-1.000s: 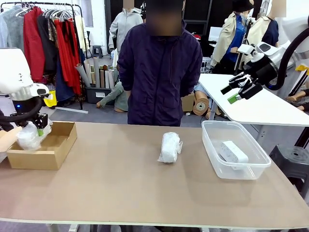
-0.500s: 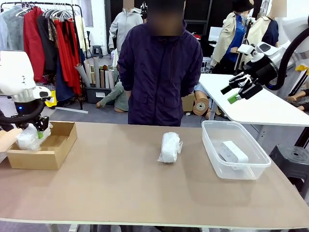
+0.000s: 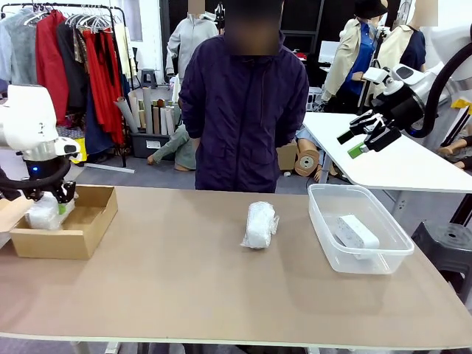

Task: Separate and place wrapped and unwrapped clocks.
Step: If the picked Digital clock is wrapped, place it in the Package Box ; if not, place it in the Organizing box.

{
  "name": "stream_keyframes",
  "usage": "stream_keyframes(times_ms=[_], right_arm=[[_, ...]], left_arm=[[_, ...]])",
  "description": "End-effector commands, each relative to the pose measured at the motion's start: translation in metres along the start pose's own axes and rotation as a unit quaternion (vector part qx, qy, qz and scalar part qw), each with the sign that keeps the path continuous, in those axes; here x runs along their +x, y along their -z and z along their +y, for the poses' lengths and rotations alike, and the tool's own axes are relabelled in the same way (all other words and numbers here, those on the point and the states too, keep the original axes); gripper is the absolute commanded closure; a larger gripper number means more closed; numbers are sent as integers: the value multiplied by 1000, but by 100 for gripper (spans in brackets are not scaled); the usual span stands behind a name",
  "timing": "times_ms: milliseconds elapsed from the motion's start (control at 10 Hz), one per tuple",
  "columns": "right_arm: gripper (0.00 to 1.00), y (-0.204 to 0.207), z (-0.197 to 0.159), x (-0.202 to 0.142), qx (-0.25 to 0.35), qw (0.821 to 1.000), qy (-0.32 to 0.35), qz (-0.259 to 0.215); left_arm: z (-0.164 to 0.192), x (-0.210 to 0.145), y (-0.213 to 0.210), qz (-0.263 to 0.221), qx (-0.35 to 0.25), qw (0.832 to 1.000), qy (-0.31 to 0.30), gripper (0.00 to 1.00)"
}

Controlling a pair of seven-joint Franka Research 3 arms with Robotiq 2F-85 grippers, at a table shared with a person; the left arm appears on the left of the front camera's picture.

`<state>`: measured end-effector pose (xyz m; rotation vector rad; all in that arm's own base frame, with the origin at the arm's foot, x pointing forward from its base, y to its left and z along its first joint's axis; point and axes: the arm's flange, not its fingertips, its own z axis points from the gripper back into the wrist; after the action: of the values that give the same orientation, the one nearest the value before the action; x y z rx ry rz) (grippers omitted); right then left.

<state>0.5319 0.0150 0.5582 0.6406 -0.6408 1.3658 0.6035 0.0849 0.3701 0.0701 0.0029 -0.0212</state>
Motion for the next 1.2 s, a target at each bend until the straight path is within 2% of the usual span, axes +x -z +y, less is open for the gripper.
stream_keyframes(times_ms=[0,600,1100], right_arm=[[0,-1,0,2,1,1000,-2,-1],[0,-1,0,2,1,1000,-2,-1],[0,-1,0,2,1,1000,-2,-1]], left_arm=[[3,6,3,-2,28,999,-15,100],[5,10,20,19,25,999,-5,100],[1,4,12,3,10,1000,-2,6]])
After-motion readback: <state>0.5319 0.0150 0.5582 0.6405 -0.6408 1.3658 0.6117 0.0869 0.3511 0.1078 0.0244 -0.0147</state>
